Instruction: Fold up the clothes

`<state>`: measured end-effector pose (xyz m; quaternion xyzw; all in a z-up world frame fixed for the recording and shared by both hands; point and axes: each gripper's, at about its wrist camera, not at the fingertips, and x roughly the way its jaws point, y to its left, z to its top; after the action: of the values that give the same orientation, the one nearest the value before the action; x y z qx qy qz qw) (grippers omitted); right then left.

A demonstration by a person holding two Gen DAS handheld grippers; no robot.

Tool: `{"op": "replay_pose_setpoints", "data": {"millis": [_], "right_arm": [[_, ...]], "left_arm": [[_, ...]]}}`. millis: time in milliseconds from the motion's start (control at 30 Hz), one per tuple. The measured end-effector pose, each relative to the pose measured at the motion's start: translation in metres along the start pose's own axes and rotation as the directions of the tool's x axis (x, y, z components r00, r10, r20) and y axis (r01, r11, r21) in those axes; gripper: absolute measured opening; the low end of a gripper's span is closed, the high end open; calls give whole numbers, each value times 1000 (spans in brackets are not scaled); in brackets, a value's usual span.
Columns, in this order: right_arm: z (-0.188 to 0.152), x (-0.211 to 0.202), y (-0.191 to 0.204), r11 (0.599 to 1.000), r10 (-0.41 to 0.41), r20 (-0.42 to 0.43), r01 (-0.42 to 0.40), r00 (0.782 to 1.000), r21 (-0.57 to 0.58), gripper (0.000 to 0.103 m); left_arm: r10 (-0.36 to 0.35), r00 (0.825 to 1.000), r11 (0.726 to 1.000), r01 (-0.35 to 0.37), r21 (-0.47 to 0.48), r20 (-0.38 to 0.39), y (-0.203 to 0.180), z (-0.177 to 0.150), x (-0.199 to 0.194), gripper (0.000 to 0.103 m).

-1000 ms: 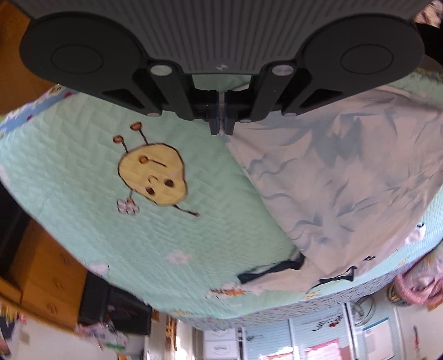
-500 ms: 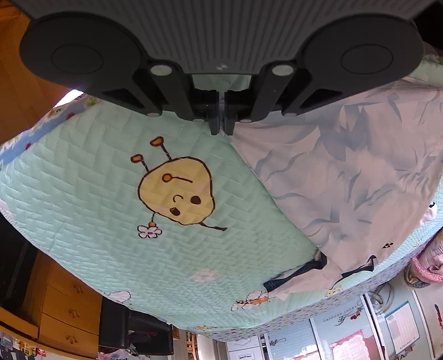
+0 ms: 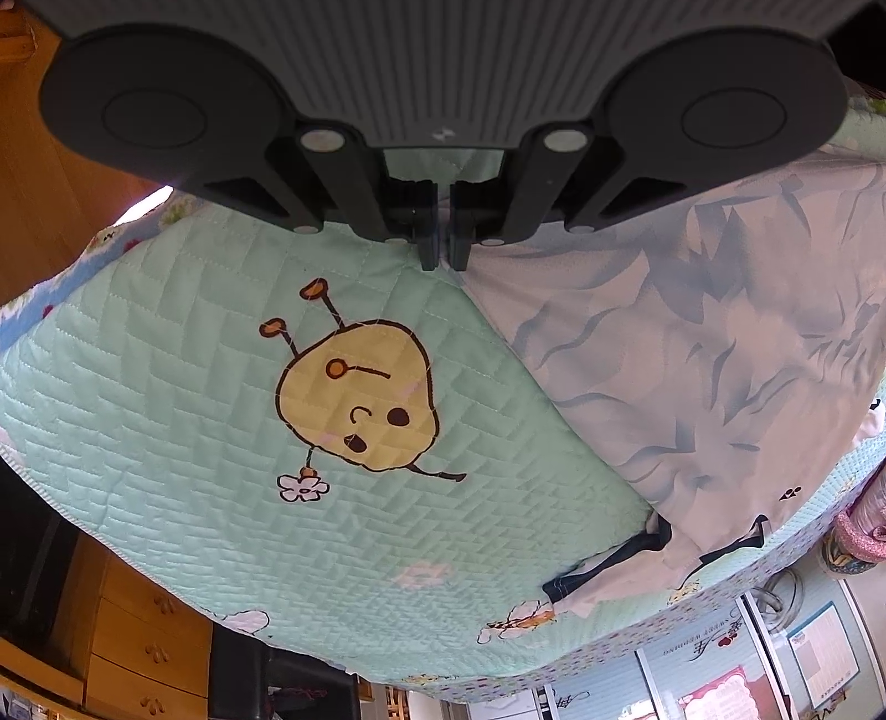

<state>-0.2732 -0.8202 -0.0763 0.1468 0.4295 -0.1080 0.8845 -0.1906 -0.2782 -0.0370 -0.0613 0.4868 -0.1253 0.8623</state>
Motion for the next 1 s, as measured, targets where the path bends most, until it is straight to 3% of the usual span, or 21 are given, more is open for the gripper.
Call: {"op": "replay_pose_setpoints", "data": {"millis": [100, 333, 367, 433, 567, 633, 667, 733, 800, 900, 1000], "right_arm": [[0, 1, 2, 1000, -13, -1, 13, 1000, -12, 4], [-1, 2, 3, 1000, -16, -1, 16, 1000, -19, 4], [-1, 2, 3, 1000, -16, -2, 16, 1000, -15, 4], [0, 2, 4, 1000, -19, -2, 19, 1000, -13, 5], [1, -4, 6, 1000, -9, -6, 9, 1000, -6, 5], [2, -8, 8, 1000, 25, -13, -25, 1000, 3, 5], [2, -10, 10, 999, 47, -18, -47, 999, 8, 5], [2, -12, 13, 996, 90, -30, -90, 995, 16, 5], [0, -9, 19, 994, 107, -44, -107, 993, 5, 5], [-1, -2, 24, 998, 54, -62, -56, 997, -20, 5], [1, -4, 22, 998, 51, -68, -53, 996, -16, 5]], "left_arm": [[34, 999, 998, -33, 58, -20, -9, -5, 8, 58], [-15, 1000, 1000, 15, 14, -25, -2, -5, 23, 55], [-30, 999, 1000, 30, 1, -27, 0, -6, 24, 52], [-92, 995, 995, 90, -52, -27, 4, -6, 17, 2], [-261, 964, 948, 264, -178, 42, 12, -5, -26, 3], [-304, 949, 926, 314, -207, 79, 17, -6, -54, 3], [-302, 950, 926, 313, -214, 81, 20, -7, -64, 3], [-212, 977, 959, 211, -190, 14, 22, -13, -67, 3], [-122, 989, 980, 107, -167, -84, 24, -21, -54, 4], [-19, 980, 982, -19, -186, -200, 28, -32, -31, 5], [0, 980, 977, -42, -208, -201, 31, -34, -32, 17]]}}
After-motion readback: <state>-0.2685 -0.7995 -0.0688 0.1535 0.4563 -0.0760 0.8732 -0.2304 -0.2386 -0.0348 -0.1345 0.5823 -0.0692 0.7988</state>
